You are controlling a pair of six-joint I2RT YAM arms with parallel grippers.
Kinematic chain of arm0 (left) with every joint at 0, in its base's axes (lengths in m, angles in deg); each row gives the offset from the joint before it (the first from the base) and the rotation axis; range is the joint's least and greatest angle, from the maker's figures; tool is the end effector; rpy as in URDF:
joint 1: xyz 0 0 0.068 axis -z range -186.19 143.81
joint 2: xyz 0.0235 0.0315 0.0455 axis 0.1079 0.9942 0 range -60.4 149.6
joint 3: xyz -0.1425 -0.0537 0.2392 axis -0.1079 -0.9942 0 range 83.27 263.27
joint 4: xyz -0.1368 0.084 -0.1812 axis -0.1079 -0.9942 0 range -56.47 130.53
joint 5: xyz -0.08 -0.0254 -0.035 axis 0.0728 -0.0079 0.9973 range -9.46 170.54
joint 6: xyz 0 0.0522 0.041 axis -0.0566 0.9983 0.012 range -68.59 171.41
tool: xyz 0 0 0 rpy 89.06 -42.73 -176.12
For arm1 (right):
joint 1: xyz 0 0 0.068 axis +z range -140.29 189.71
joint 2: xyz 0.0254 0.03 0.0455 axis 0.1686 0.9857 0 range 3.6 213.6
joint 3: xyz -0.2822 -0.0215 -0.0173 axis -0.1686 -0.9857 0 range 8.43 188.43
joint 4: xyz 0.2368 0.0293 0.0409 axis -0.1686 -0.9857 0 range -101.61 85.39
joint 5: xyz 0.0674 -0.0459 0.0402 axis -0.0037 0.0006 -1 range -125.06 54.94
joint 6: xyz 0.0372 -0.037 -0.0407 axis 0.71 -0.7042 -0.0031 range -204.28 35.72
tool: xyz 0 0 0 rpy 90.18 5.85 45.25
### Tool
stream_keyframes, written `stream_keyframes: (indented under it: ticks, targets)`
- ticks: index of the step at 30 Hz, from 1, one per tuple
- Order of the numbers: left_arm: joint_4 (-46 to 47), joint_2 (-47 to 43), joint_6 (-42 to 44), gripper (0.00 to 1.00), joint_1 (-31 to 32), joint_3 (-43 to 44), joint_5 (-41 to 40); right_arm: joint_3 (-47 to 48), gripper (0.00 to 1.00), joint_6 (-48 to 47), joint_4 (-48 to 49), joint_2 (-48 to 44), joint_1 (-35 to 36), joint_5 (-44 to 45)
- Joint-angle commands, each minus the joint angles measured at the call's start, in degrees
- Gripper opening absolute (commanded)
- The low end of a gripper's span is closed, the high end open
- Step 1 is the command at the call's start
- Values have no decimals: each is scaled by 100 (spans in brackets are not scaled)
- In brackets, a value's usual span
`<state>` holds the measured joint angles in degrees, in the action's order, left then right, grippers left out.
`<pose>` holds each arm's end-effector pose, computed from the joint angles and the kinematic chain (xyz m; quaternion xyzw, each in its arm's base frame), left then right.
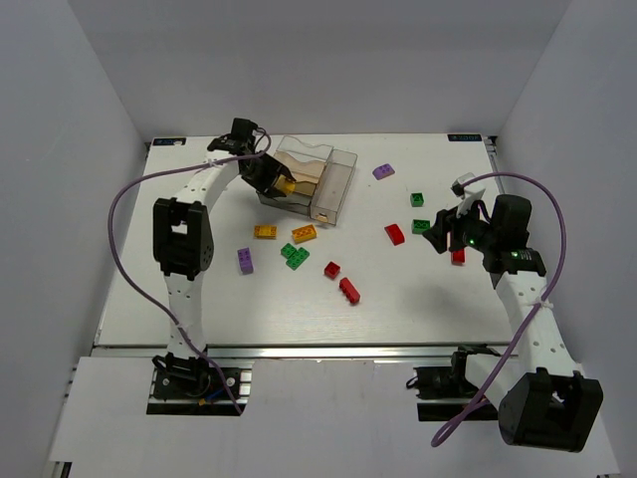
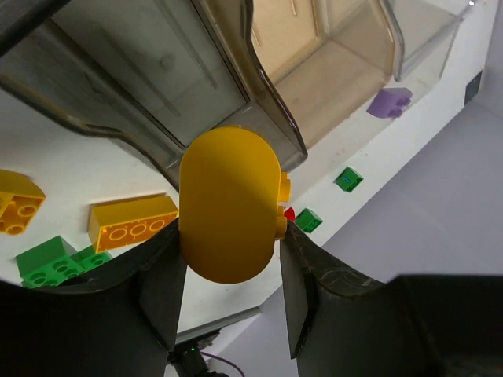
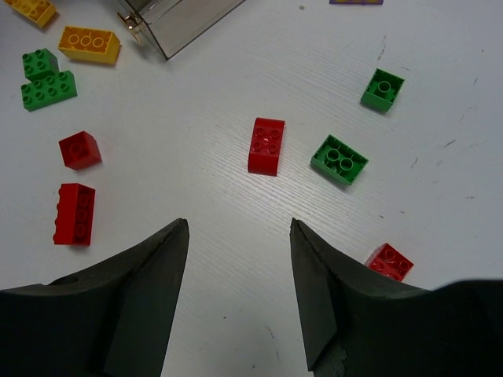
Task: Sort the legos into containers by color
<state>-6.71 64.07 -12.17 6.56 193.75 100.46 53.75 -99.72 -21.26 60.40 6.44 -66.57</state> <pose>0.4517 -0.1206 0.2361 -0.3706 0.8802 -0.2829 0.0888 0.2070 0.0157 0.3017 -0.2264 0.8060 0.1494 0.5261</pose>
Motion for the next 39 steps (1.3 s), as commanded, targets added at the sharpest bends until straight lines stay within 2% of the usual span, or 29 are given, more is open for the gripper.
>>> stream_keyframes:
  ticks: [1,3,6,7,11,16,20,22,23,25,26,27,31,32,33,37,39]
  targets:
    - [-109,-98,-243,0,87,562,-32,205,60,-3,38,-107,-16,22]
    - [-205,60,-243,0,87,816,-32,205,60,-11,30,-99,-25,13]
    - [-259,148,-235,11,87,827,20,205,60,-11,21,-98,-16,22]
    - [-207,140,-252,19,87,774,29,205,60,-11,30,-98,-16,22]
    - [-66,52,-270,32,87,432,169,205,60,-12,30,-107,-16,31]
    - [-101,8,-270,37,87,422,179,196,60,-20,30,-98,-25,31]
    - [-110,25,-279,51,87,510,179,196,60,-20,21,-107,-16,31]
    - [-83,51,-279,52,87,545,231,196,60,-20,30,-107,-7,39]
    - [-83,60,-279,58,87,571,249,196,60,-20,21,-107,-25,39]
    - [-39,69,-279,60,87,589,301,196,60,-20,21,-107,-16,31]
    - [-31,69,-287,69,87,615,319,205,60,-20,21,-107,-16,31]
    - [-31,78,-287,72,87,624,337,197,60,-20,21,-107,-16,31]
    - [22,61,-279,73,87,607,424,188,60,-20,21,-99,-16,-13]
    - [48,34,-279,86,87,563,442,188,60,-29,12,-98,-16,-39]
    - [75,17,-279,90,87,537,460,188,60,-46,3,-90,-16,-57]
    - [251,-141,-226,88,34,352,758,170,63,-309,-49,-98,-7,-495]
    - [514,-431,-78,85,34,160,925,74,72,-660,-172,-99,10,-943]
